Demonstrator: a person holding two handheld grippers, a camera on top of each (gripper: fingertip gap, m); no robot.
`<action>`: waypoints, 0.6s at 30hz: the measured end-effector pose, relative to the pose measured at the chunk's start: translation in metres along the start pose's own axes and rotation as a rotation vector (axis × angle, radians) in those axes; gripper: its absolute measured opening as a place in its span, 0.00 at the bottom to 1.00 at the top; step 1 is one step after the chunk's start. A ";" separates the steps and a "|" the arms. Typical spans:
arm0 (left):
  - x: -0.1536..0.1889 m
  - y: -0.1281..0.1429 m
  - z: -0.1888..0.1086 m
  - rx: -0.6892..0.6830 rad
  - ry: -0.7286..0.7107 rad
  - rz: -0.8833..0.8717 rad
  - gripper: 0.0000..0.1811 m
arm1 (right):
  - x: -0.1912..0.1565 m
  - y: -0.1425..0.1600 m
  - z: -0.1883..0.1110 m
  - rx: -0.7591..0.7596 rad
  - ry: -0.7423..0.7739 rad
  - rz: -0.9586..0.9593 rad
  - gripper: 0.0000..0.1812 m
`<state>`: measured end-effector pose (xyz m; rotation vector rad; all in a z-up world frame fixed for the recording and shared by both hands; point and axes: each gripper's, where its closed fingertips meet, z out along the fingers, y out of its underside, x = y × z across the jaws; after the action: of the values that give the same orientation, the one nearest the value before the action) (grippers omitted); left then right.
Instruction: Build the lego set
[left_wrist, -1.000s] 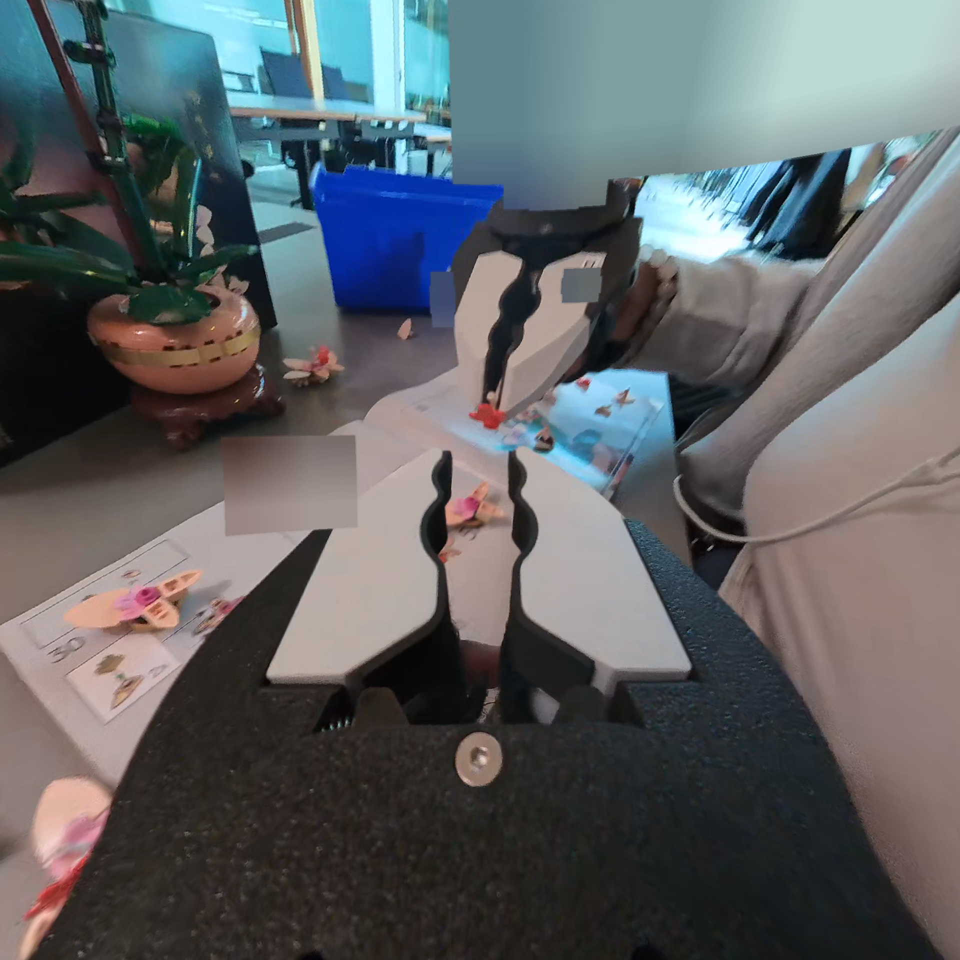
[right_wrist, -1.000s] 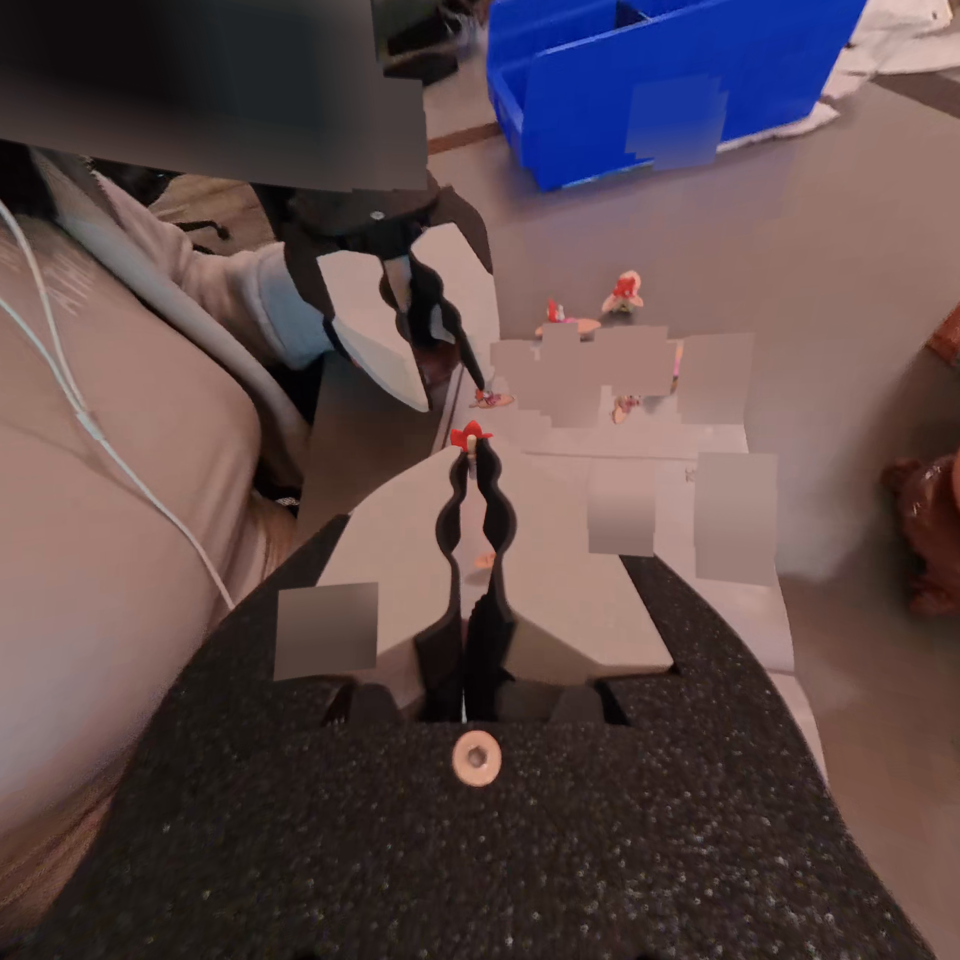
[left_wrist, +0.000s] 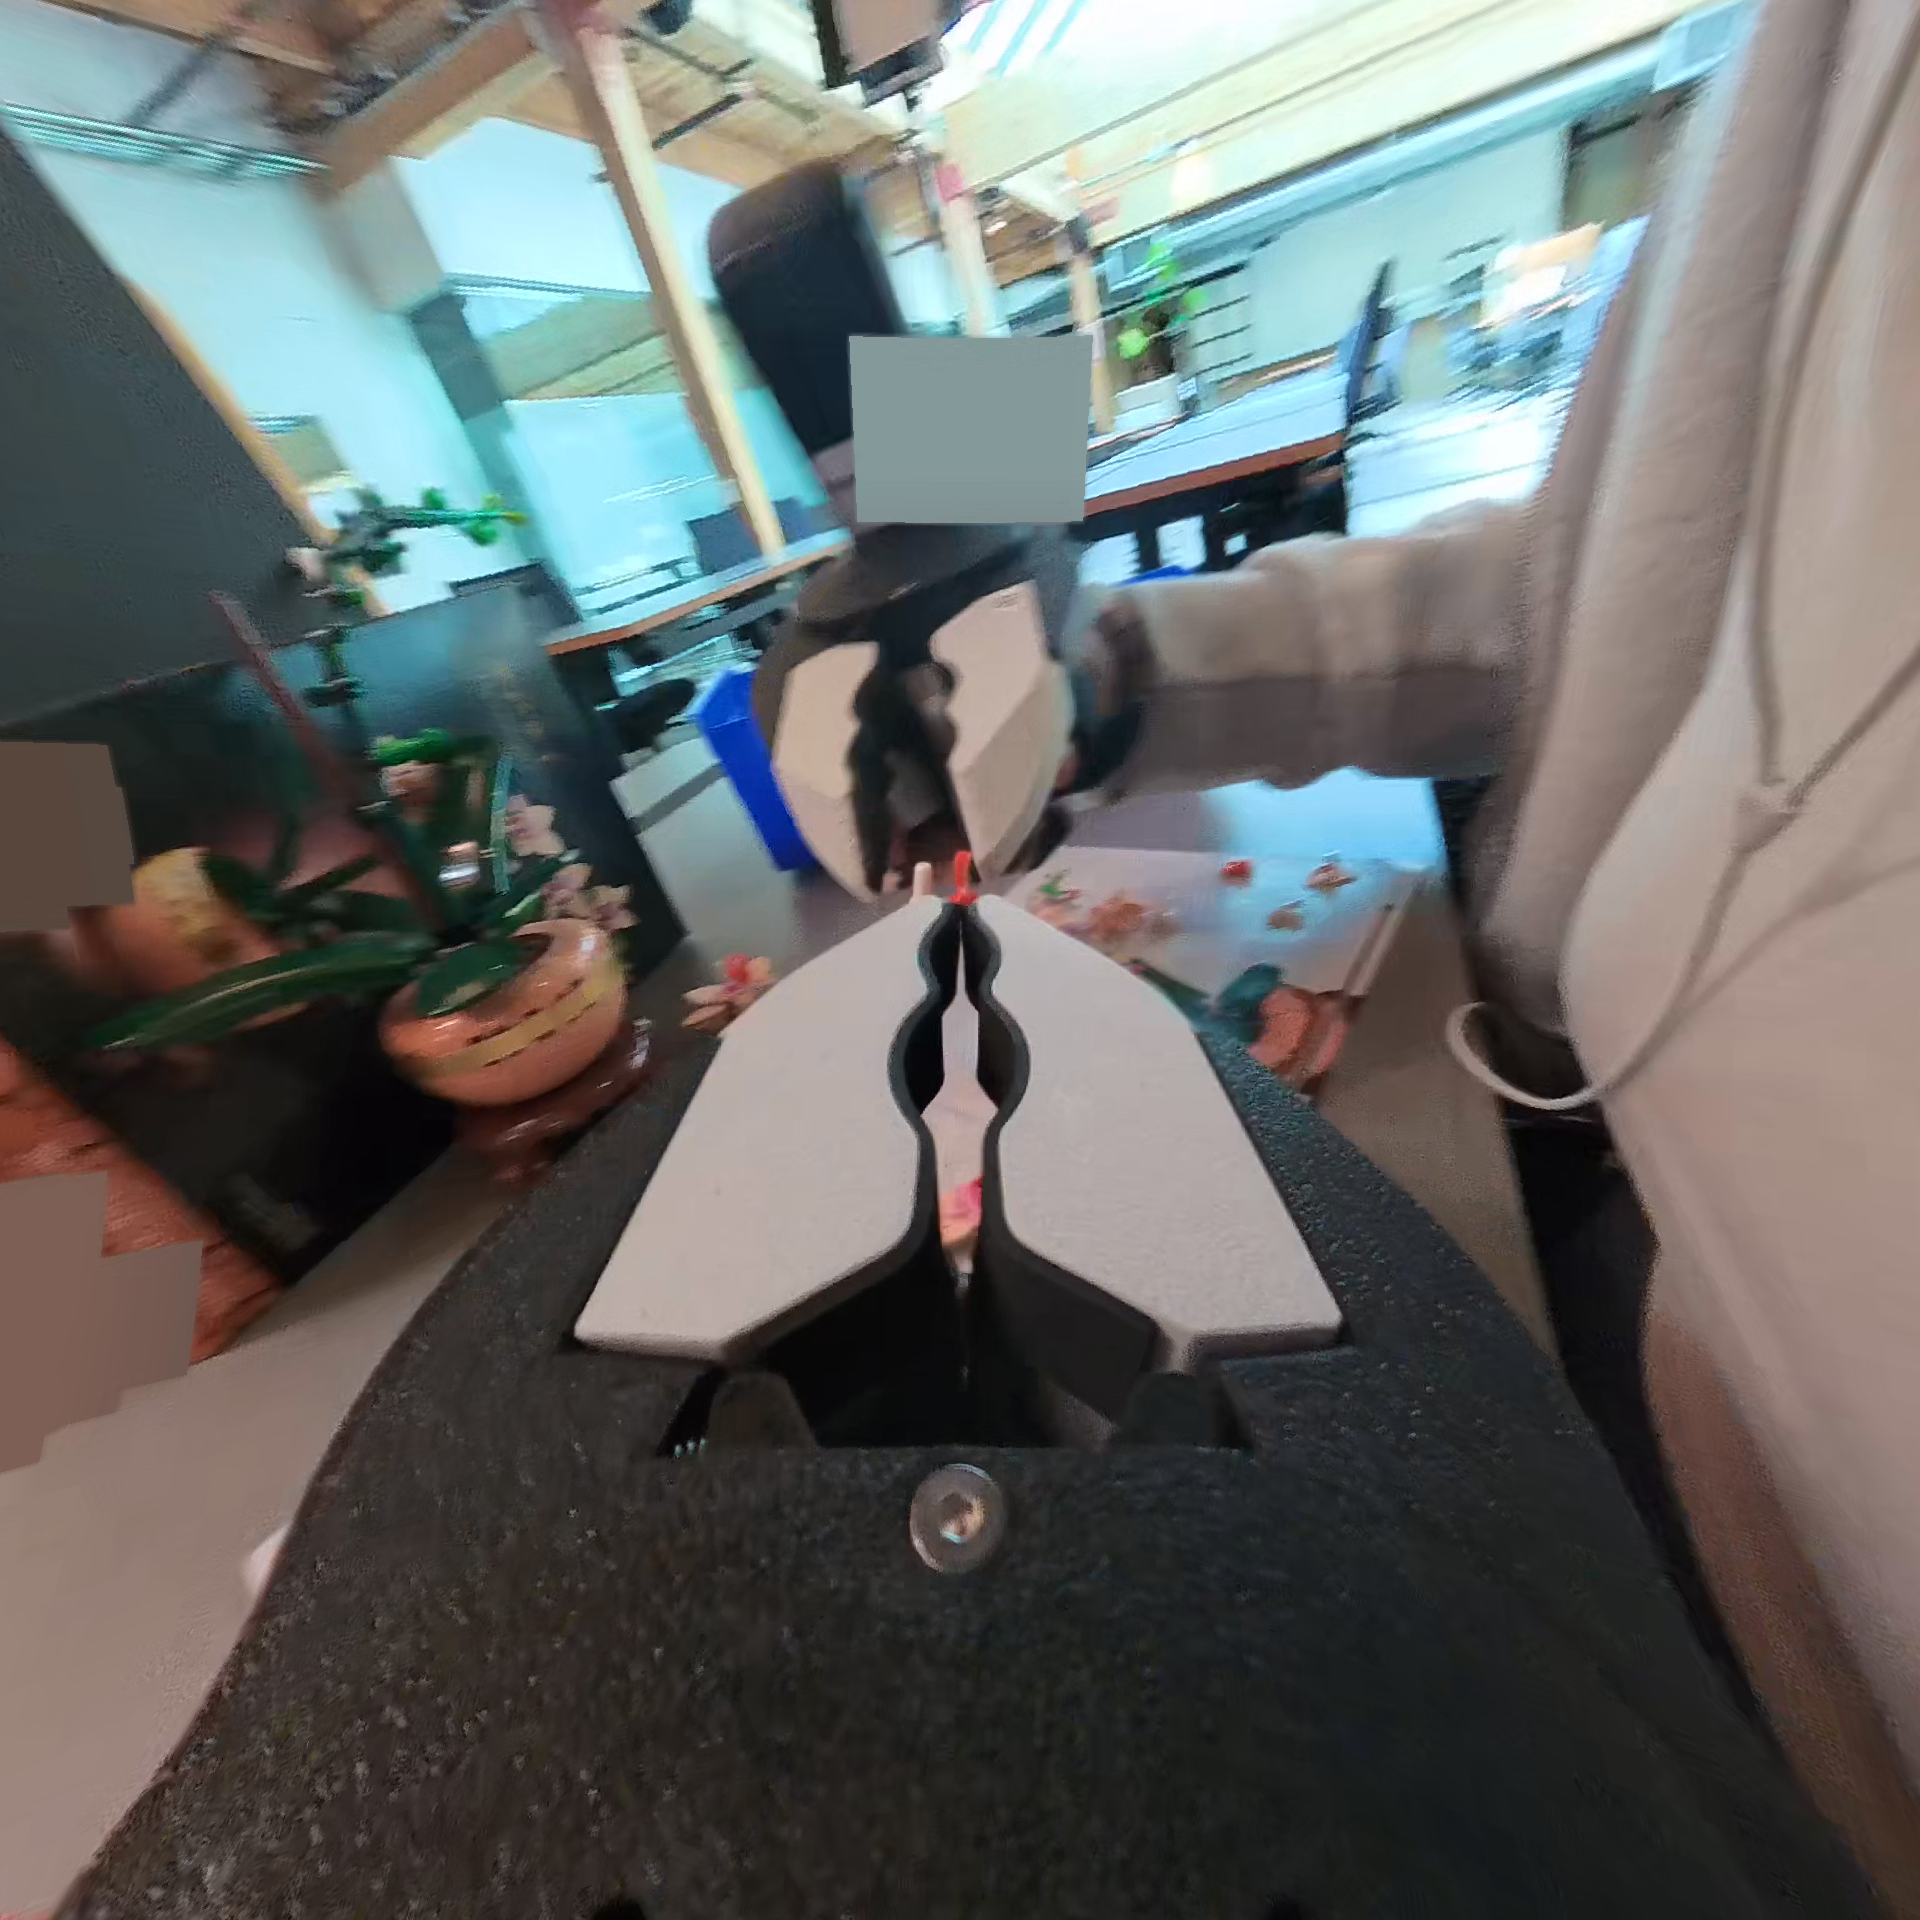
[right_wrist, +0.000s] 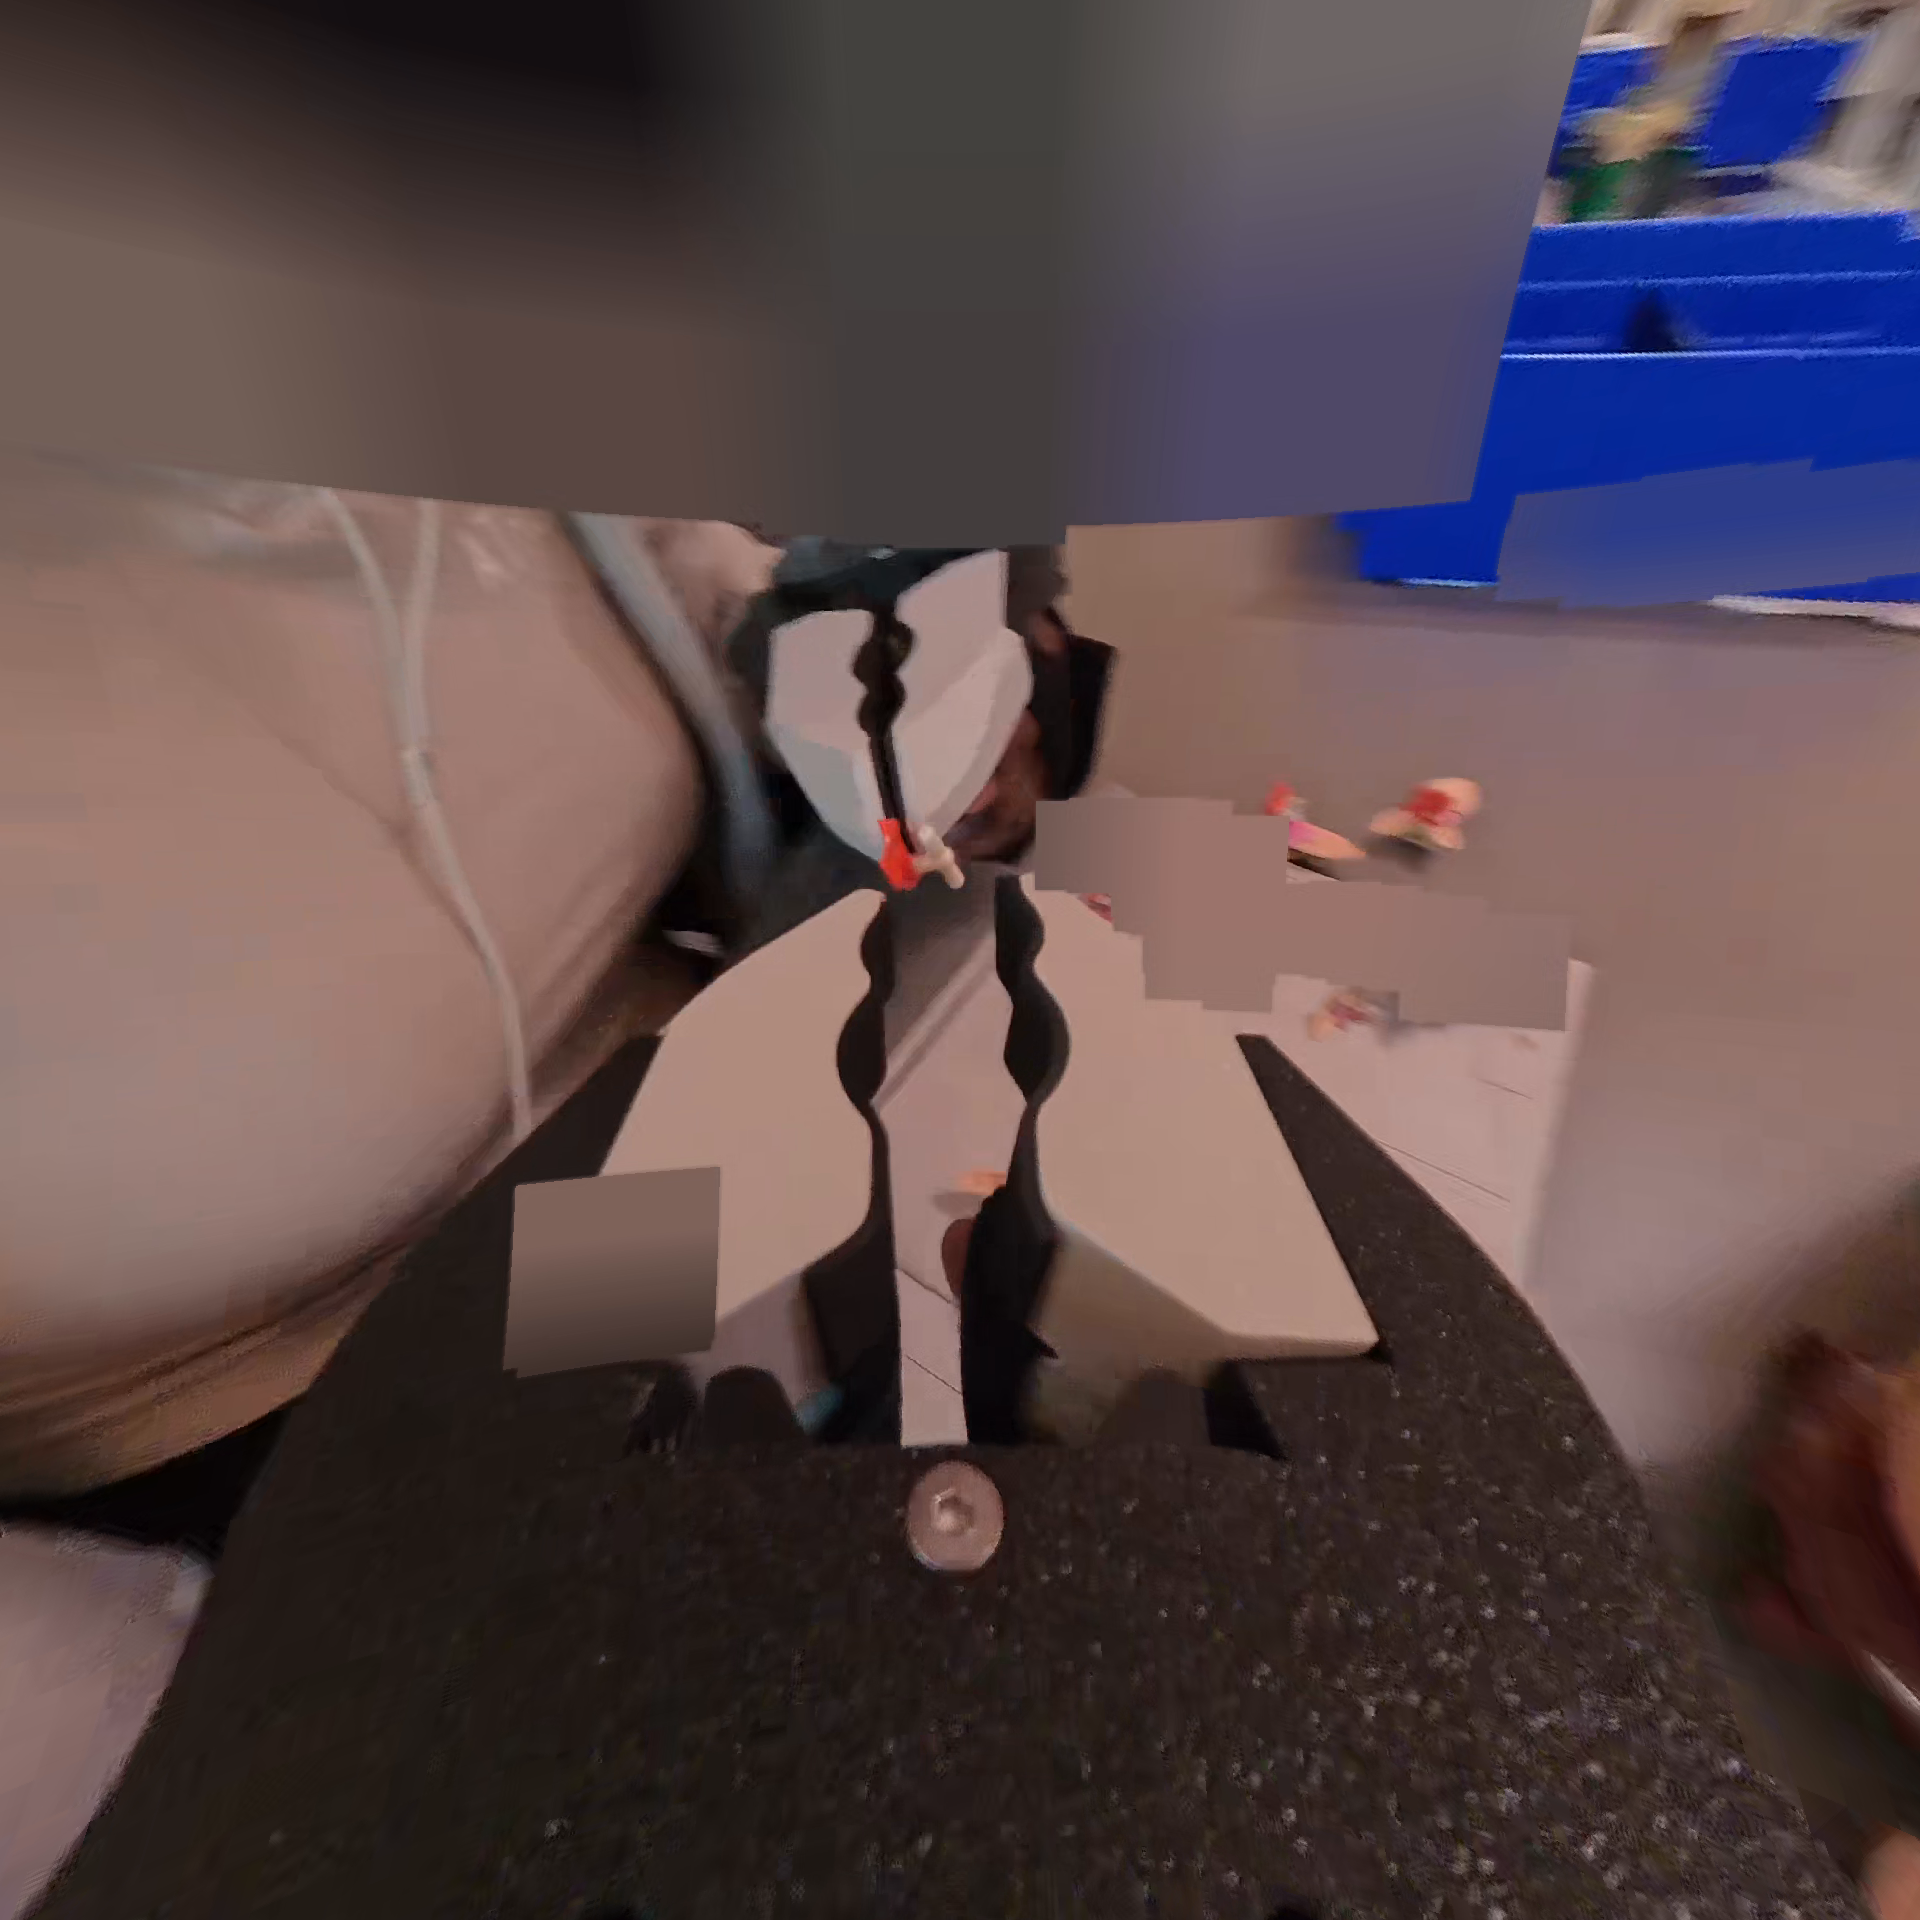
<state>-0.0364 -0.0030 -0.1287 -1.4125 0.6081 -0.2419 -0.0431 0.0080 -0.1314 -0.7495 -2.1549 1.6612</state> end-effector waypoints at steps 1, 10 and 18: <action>-0.003 0.002 0.001 -0.015 -0.043 0.021 0.00 | 0.000 0.000 0.001 -0.020 0.090 -0.048 0.09; 0.003 0.011 0.009 -0.030 -0.076 0.008 0.00 | -0.007 0.006 0.003 -0.120 0.272 -0.161 0.01; 0.011 0.018 0.012 -0.054 -0.042 -0.005 0.00 | -0.010 0.015 0.003 -0.160 0.196 -0.165 0.00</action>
<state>-0.0243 0.0050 -0.1484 -1.4674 0.5803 -0.2013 -0.0334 0.0025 -0.1463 -0.7233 -2.1633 1.2900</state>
